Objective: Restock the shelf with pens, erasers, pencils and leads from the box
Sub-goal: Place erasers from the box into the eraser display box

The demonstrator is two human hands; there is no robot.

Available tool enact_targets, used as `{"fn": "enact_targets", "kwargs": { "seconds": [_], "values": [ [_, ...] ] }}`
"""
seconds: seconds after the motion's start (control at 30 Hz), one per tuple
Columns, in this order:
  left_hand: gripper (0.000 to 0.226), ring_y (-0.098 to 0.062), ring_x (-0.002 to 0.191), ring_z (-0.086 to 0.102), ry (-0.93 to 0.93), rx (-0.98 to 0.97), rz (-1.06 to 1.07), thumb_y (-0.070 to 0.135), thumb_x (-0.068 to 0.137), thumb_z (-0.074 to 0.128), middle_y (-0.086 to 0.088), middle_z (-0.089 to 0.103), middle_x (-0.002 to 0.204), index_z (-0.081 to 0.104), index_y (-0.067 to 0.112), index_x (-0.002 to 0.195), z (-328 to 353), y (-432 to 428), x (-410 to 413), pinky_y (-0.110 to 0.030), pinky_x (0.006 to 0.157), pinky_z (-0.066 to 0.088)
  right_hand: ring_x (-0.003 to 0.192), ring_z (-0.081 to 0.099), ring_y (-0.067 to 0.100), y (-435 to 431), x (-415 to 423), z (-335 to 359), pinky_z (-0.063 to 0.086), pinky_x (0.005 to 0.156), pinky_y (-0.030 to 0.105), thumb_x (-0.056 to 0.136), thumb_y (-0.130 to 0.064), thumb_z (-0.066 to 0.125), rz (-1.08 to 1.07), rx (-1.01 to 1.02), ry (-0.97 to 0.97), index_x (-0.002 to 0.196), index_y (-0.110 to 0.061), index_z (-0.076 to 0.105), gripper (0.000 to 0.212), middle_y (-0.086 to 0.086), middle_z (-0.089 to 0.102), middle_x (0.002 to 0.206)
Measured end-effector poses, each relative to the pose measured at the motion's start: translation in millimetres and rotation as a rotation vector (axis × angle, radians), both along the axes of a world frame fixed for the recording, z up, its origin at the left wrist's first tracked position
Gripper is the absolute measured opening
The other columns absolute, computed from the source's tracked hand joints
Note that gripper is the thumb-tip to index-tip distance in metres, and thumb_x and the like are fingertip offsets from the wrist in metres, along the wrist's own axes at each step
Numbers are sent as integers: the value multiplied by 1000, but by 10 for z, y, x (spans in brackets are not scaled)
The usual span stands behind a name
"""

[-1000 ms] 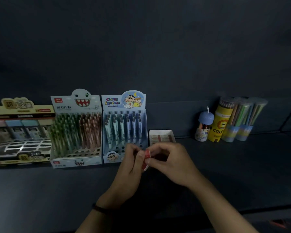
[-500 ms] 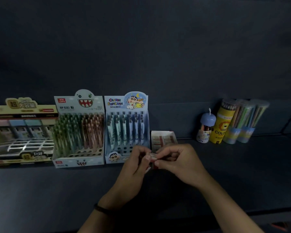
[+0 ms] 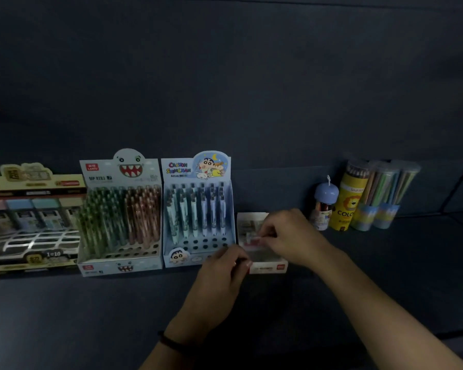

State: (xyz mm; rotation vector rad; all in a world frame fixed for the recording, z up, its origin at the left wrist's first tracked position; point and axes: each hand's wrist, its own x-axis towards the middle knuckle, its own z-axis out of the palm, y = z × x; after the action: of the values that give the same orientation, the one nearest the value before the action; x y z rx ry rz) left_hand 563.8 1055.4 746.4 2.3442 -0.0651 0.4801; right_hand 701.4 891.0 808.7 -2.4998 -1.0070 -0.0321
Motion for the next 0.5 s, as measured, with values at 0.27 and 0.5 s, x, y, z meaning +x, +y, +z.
{"fn": "enact_targets", "kwargs": {
  "seconds": [0.27, 0.5],
  "values": [
    [18, -6, 86, 57, 0, 47, 6, 33, 112, 46, 11, 58, 90, 54, 32, 96, -71, 23, 49, -29, 73, 47, 78, 64, 22, 296, 177, -289, 63, 70, 42, 83, -1, 64, 7, -282, -9, 70, -11, 66, 16, 6, 63, 84],
    [25, -5, 80, 55, -51, -343, 30, 26, 114, 40, 13, 60, 86, 63, 35, 111, -28, 90, -42, -20, 73, 44, 73, 68, 20, 240, 176, -201, 62, 73, 45, 95, -18, 65, 56, -270, 84, 78, -11, 75, 22, 5, 71, 79]
  ]
}}
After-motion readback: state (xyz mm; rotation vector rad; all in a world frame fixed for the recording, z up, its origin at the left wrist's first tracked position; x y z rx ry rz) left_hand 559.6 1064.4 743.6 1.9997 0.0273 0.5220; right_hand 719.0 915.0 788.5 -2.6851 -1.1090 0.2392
